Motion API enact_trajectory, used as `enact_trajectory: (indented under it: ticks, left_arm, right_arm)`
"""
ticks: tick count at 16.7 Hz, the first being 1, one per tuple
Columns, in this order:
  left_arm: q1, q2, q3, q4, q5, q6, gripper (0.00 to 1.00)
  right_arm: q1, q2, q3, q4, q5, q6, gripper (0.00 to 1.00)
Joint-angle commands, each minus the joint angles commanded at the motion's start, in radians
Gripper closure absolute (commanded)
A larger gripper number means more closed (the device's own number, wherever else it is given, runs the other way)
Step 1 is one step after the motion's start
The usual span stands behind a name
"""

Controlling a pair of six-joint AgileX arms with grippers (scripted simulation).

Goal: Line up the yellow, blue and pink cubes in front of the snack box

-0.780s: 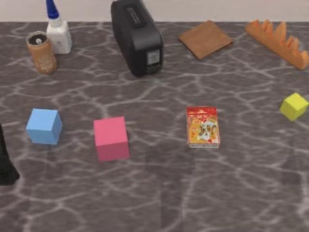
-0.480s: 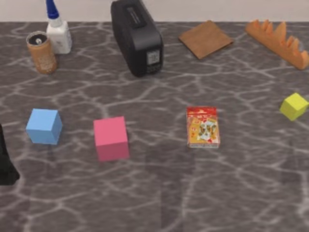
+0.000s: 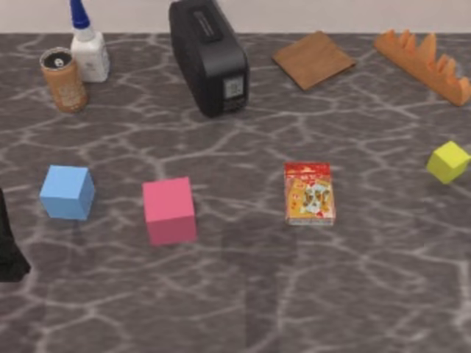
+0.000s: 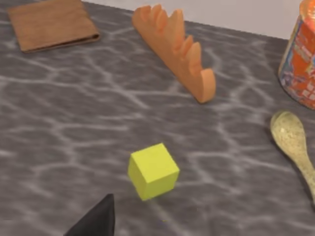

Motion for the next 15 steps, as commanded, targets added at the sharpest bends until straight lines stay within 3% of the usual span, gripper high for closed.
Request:
enact_trajectory:
  ticks: [9,15]
  left_arm:
    - [0.0,0.0,0.0,0.0,0.0,0.0,0.0]
    - [0.0,0.0,0.0,0.0,0.0,0.0,0.0]
  right_arm:
    - [0.014,1.0,0.81,-0.553,0.013,-0.23,0.0]
    - [0.025,1.479,1.22,-0.789,0.011,-0.339,0.0]
